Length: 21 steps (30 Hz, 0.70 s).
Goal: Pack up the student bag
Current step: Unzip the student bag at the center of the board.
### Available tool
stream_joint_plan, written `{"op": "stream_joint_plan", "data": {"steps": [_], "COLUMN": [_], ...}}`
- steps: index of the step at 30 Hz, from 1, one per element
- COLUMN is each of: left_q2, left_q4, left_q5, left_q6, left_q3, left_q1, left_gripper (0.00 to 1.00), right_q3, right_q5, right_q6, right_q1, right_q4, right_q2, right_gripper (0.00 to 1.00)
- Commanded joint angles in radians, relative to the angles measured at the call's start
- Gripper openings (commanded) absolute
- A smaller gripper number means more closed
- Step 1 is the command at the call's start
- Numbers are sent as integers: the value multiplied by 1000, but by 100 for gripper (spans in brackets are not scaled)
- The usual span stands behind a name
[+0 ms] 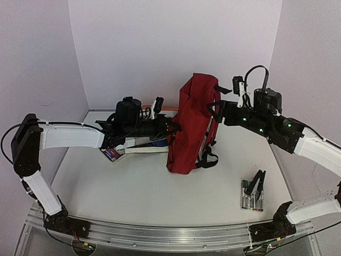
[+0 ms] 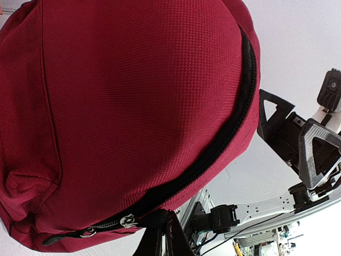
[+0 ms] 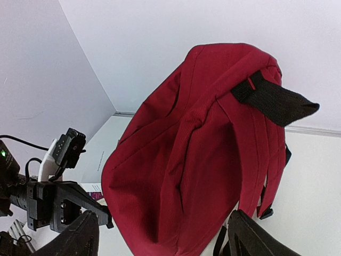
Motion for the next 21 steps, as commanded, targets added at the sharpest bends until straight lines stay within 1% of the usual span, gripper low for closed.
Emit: {"op": "stream_joint_plan", "data": {"steps": [1,3,5,7,9,11,15,18,21], "left_q2": [-47,-46,-46,-48,-51,-54,-55,-58,-58], "left_q4": [93,97,97,98,99,99,100,99,99], "left_q5": [-22,-24,-25,-25,-25,-25,-24,-22,-20], "left_q6": [-33,-35,-38,-39,-42,-41,-44,-44,-46], "left_q3": [-12,-13,-14,-16,-18,-20,-22,-21,-24], "left_q1": [8,9,10,12,12,13,15,16,17], "left_gripper": [0,0,0,0,0,0,0,0,0], "right_q3": [-53,-75,-96,-104,-114,-113,-81,-41,7], "right_q5": [32,49,117,245,332,375,477,499,495], "right_q6": [68,79,96,139,192,244,330,341,314], "right_q1": [56,104,180,243,283,304,325,328,327], "right_q4": [15,33,49,59,75,112,122,127,133], "right_q2": [-22,-8,19,51,88,131,232,304,371], "right_gripper": [75,70,68,65,63,63,61,60,57]}}
